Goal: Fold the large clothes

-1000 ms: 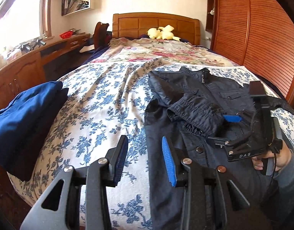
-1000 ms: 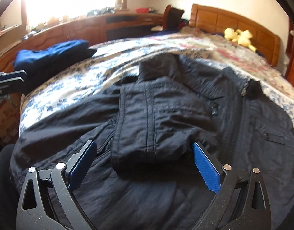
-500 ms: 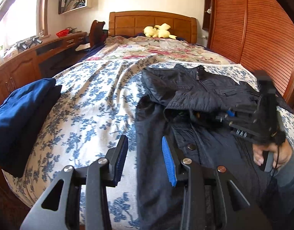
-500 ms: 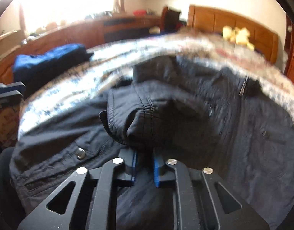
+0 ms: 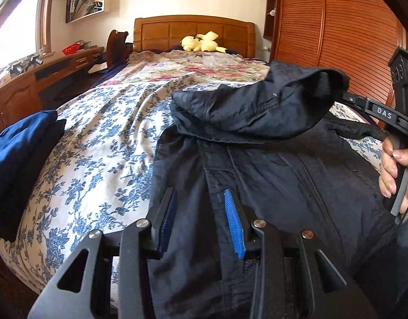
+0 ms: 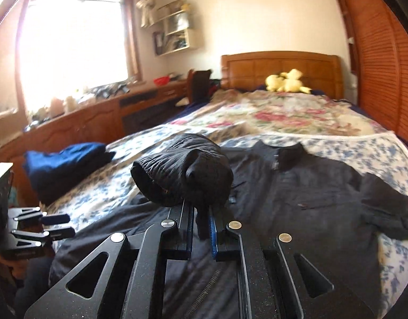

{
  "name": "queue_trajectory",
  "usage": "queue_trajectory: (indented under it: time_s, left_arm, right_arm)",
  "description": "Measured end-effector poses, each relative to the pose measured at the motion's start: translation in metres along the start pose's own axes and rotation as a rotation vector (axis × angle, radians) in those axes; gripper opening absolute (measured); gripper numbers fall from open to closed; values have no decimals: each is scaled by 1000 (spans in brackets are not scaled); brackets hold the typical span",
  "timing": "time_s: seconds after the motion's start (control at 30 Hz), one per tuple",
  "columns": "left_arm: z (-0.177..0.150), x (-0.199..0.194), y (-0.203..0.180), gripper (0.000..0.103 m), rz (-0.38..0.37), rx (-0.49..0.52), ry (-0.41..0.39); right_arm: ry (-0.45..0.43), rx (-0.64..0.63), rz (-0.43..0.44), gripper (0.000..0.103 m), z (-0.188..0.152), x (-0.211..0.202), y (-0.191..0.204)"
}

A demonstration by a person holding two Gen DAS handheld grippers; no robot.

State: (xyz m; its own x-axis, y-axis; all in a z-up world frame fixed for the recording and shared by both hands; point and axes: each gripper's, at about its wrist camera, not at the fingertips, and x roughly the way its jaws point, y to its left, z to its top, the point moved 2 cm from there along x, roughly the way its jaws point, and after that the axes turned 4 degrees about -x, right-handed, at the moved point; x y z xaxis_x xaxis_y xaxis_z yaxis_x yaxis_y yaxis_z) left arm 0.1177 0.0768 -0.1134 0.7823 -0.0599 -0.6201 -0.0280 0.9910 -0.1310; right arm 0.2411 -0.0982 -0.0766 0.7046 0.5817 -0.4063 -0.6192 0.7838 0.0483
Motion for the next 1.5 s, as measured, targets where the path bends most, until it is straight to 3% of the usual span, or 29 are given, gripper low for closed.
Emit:
queue_trajectory:
  time_s: [0.2, 0.43, 0.6, 0.7, 0.77, 0.93, 1.33, 1.5]
  left_arm:
    - [8, 3, -9, 35, -26, 2, -16]
    - [25, 18, -24, 35, -62, 22, -48]
    - [41, 41, -37, 35, -71, 59, -78]
    - [41, 57, -41, 35, -71, 69, -75]
    - [38, 68, -44, 35, -72, 72, -72]
    - [26, 85, -45, 35, -76, 76, -62]
    - [19, 86, -44, 35, -88, 71, -78]
    - [18, 86, -44, 35, -89, 73, -77]
  right_arm:
    - [4, 29, -65, 7, -14, -28, -14]
    - [177, 25, -169, 7, -70, -15, -35]
    - [248, 32, -178, 9, -99, -14, -45]
    - [268, 17, -215, 22, -105, -19, -47]
    - [271, 7, -258, 41, -106, -24, -47]
    - [254, -5, -265, 53, -102, -37, -49]
    - [273, -65, -162, 59, -68, 5, -27]
    - [326, -122, -159, 72, -69, 30, -18]
